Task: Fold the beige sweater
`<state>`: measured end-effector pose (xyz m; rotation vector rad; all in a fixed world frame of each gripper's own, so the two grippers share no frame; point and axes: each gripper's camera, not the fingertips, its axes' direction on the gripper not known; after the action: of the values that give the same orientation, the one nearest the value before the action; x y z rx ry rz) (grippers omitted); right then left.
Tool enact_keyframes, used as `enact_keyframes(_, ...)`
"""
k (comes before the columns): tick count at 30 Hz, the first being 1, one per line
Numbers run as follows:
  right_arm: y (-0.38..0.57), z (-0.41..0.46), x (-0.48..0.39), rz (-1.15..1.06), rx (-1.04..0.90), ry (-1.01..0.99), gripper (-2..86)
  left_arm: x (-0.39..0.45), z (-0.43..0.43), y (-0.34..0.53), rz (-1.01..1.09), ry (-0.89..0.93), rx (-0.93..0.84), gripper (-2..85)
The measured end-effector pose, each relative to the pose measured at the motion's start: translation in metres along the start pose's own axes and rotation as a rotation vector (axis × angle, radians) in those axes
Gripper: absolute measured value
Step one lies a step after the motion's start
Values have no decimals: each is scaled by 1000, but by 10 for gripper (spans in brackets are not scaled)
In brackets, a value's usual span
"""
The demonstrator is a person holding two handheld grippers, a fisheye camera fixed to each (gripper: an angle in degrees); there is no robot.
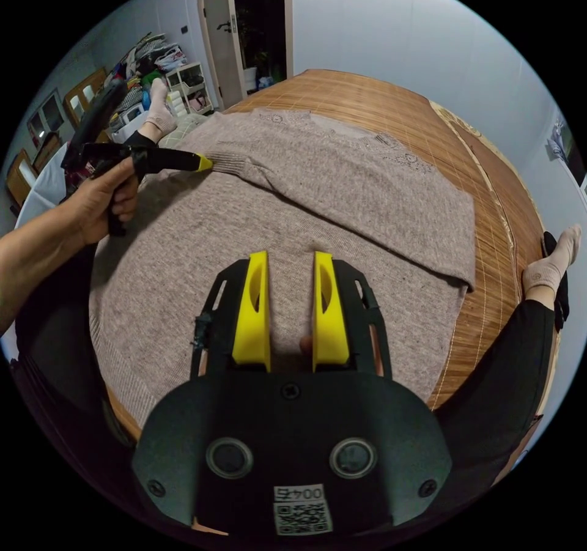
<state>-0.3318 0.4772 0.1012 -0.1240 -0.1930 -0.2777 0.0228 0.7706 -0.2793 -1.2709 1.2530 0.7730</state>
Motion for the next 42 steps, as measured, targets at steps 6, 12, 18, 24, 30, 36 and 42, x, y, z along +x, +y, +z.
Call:
enact_keyframes(6, 1, -8, -4, 2, -1, -2, 110, -6, -49, -27, -54, 105, -3, 13)
enact_keyframes(12, 1, -17, -9, 6, -2, -5, 111, -35, -12, -16, -76, 76, -157, 11)
enact_keyframes(18, 0, -28, -14, 8, -2, -8, 111, -35, -12, 5, -79, 136, -73, 13)
enact_keyframes(24, -1, -39, -18, 16, -3, -11, 107, -38, -36, -7, -93, 71, 51, 17)
enact_keyframes(30, -4, -50, -23, 21, -2, -10, 95, -6, -4, -26, 25, 15, -25, 23)
enact_keyframes(36, -9, -62, -27, 26, -2, -13, 93, 13, 15, -19, 69, -118, -49, 31)
enact_keyframes(42, -17, -78, -24, 66, 7, -35, 87, 62, 7, 1, 178, -160, 70, 35)
